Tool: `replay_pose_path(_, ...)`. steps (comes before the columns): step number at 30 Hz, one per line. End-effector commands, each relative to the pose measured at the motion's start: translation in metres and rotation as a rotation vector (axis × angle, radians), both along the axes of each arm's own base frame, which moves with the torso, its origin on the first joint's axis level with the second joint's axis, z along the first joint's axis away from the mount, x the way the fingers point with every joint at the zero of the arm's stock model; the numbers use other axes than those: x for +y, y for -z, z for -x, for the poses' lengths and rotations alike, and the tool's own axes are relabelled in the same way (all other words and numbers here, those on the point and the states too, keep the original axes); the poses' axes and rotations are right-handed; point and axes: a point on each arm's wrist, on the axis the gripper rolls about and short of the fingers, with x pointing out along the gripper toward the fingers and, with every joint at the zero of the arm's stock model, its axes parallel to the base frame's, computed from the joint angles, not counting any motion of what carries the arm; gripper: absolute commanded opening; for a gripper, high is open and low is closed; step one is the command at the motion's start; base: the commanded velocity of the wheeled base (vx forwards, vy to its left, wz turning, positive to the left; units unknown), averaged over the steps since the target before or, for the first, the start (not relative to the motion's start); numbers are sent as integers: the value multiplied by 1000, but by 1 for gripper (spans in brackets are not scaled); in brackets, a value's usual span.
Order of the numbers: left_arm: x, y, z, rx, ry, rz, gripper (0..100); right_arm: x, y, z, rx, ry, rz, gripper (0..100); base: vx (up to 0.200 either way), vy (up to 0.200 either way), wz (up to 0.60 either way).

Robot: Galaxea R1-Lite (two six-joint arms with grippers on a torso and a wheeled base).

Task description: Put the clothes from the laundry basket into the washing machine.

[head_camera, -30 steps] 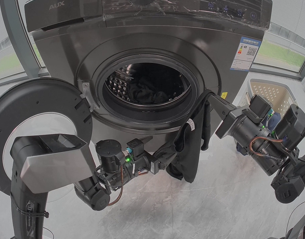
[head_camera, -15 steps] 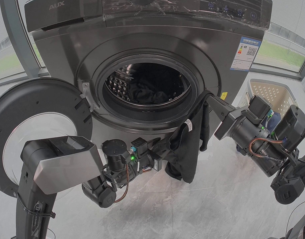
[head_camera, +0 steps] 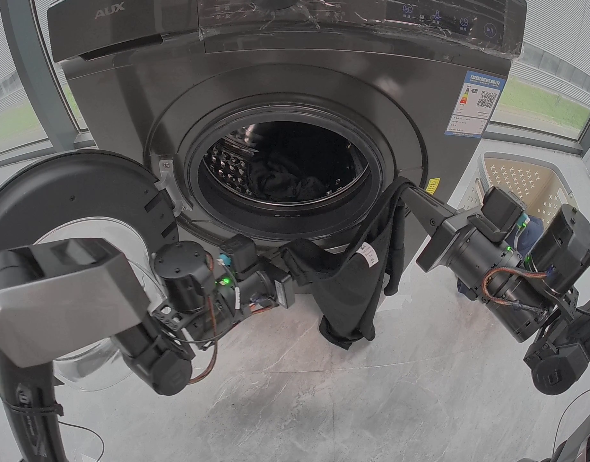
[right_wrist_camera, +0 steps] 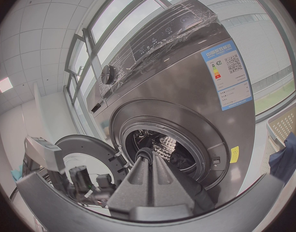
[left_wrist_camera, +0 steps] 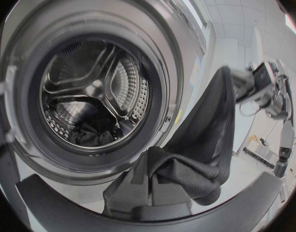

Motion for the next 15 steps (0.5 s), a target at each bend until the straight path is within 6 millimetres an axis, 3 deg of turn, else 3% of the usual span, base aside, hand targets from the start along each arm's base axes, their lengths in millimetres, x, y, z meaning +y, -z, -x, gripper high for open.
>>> replay_pose_path(1, 51, -66, 67, -55, -47, 78, 0, 1, 8, -3, 26, 4, 16, 0, 0, 0, 0)
replay_pose_path(5, 86, -74, 85, -56, -120, 80, 0, 1, 10, -3, 30, 3, 21, 0, 0, 0, 0)
replay_pose_path(10, 99, -94, 75, -124, -169, 133, 0, -3, 11, -7, 32, 23, 27, 0, 0, 0, 0)
replay_pose_path(15, 104, -106, 80, -161, -168, 161, 0, -5, 8, -8, 22, 30, 21, 0, 0, 0, 0)
